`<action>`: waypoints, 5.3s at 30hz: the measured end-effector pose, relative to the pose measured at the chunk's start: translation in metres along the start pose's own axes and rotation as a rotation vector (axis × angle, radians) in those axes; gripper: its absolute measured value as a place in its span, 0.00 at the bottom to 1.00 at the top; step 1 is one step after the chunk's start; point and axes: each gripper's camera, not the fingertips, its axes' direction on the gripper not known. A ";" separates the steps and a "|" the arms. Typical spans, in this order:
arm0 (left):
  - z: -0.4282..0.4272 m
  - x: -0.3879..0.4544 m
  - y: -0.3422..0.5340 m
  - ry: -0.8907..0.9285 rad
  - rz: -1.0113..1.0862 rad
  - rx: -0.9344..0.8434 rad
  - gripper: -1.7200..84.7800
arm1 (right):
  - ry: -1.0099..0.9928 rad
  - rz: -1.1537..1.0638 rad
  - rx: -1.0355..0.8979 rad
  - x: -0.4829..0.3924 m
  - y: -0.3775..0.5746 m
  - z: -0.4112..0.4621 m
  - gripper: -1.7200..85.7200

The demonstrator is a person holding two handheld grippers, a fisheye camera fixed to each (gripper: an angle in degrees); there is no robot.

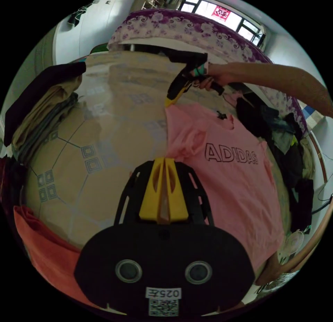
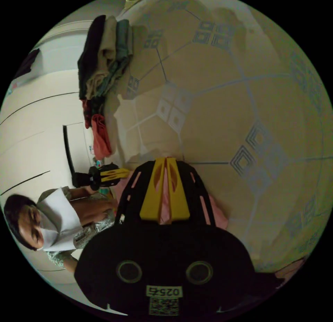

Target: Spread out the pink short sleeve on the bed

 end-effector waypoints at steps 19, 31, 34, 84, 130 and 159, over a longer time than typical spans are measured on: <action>-0.045 0.054 -0.028 -0.066 0.380 -0.036 0.04 | -0.112 0.011 0.205 -0.037 0.070 -0.066 0.13; -0.052 0.069 -0.054 -0.100 0.420 -0.083 0.01 | -0.069 0.015 0.222 -0.081 0.046 -0.126 0.03; -0.073 0.076 -0.053 -0.073 0.427 -0.005 0.00 | -0.043 -0.021 0.235 -0.104 0.046 -0.158 0.01; -0.183 0.200 -0.357 0.219 0.338 -0.067 0.01 | 0.518 0.224 1.223 -0.520 0.897 -0.595 0.02; 0.012 0.736 -0.572 0.653 1.467 -0.377 0.01 | 0.184 0.876 1.410 -0.672 1.081 -0.644 0.03; 0.063 0.466 -0.459 0.605 0.670 -0.429 0.02 | 0.486 0.571 0.957 -0.908 0.932 -0.664 0.20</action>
